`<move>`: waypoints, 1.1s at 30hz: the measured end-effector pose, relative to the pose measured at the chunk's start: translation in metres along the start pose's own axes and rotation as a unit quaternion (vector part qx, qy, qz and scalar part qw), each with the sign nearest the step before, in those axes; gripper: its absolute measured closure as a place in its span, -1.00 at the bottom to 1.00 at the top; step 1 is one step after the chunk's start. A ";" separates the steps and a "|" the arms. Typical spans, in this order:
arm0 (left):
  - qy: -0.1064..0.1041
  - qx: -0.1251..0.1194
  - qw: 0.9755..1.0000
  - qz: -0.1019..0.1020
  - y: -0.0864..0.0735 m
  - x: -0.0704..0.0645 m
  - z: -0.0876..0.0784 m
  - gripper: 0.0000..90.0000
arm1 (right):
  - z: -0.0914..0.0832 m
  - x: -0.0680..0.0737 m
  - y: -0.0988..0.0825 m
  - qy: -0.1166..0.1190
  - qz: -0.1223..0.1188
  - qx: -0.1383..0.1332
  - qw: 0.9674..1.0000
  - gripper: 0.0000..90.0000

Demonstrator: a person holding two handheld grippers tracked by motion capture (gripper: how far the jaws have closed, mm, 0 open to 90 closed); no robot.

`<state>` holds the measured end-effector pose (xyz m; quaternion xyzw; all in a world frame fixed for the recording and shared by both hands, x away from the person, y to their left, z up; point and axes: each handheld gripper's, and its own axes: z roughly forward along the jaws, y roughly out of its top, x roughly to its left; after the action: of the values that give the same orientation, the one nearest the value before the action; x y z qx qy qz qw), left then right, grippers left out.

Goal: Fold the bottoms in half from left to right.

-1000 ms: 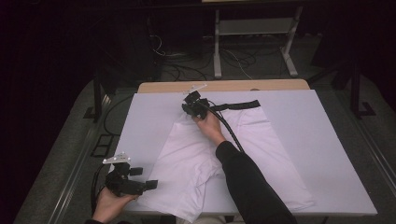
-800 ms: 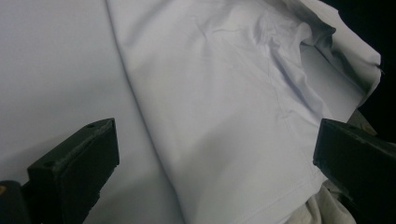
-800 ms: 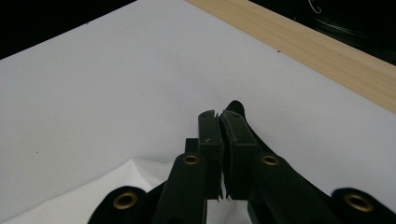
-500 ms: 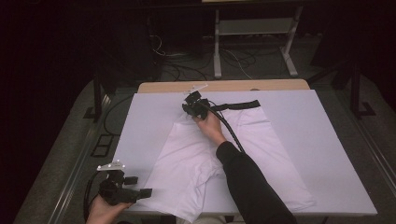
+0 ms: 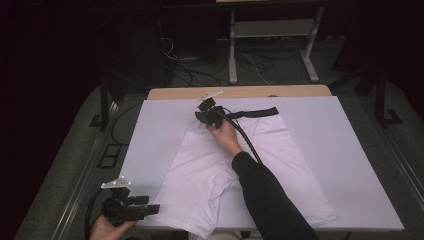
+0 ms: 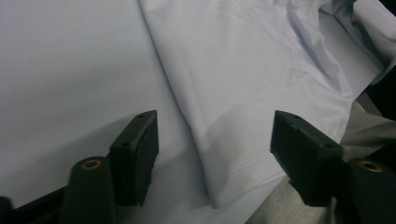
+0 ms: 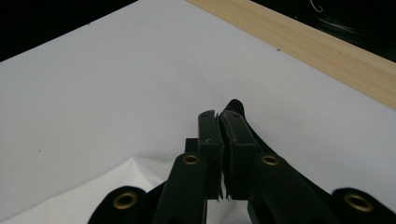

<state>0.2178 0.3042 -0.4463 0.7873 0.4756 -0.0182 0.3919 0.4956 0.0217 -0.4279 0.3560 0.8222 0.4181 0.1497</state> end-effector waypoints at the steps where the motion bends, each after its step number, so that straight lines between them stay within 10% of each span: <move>1: -0.001 0.003 1.000 -0.001 0.000 0.000 0.000 -0.16 | 0.000 0.000 0.000 0.000 0.001 0.000 1.000 0.91; 15: -0.015 0.036 0.999 -0.008 -0.003 0.001 0.004 0.89 | -0.005 -0.003 0.000 0.003 0.002 -0.008 1.000 0.91; 33: -0.067 -0.002 0.996 0.059 0.016 -0.030 -0.003 0.95 | -0.020 -0.016 0.005 0.005 0.013 -0.009 1.000 0.91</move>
<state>0.2121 0.2804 -0.4226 0.8100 0.4014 -0.0467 0.4248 0.4982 0.0006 -0.4121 0.3631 0.8143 0.4296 0.1436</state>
